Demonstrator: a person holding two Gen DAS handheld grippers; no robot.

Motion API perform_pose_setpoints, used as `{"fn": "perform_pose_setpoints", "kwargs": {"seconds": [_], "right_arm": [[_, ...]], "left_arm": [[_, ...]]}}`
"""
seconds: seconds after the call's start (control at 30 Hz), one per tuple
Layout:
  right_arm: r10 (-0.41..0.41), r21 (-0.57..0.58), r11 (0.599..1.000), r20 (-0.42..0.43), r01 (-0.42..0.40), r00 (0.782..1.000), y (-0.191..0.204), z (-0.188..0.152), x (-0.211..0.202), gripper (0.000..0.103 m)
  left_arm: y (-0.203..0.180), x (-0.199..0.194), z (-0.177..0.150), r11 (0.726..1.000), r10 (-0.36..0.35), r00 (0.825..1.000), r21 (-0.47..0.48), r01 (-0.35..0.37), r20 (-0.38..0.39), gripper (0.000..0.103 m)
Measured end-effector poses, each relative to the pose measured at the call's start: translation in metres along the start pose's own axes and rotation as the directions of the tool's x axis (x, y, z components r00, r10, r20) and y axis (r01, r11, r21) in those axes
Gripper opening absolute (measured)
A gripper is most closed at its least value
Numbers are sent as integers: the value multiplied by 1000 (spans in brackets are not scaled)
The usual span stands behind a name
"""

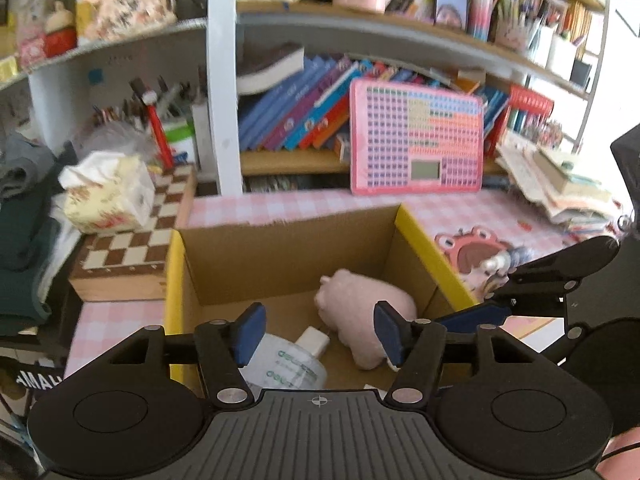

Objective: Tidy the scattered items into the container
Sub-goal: 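Withdraw both tools from the box back toward the toy truck and spray bottle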

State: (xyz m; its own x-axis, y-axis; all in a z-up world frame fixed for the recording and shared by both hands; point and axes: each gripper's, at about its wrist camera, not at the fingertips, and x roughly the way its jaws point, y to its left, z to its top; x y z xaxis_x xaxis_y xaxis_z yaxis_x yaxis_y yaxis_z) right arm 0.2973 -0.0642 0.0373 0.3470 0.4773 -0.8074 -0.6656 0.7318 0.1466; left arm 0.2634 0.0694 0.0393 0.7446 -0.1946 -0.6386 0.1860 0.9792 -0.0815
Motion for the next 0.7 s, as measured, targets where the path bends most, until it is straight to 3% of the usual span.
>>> {"fn": "perform_pose_setpoints", "kwargs": {"seconds": [0.4, 0.7], "right_arm": [[-110, 19, 994, 167, 108, 980, 28, -50, -73, 71], [-141, 82, 989, 228, 125, 963, 57, -92, -102, 76]], "left_arm": [[-13, -87, -34, 999, 36, 993, 29, -40, 108, 76], [-25, -123, -75, 998, 63, 993, 19, -65, 101, 82]]}}
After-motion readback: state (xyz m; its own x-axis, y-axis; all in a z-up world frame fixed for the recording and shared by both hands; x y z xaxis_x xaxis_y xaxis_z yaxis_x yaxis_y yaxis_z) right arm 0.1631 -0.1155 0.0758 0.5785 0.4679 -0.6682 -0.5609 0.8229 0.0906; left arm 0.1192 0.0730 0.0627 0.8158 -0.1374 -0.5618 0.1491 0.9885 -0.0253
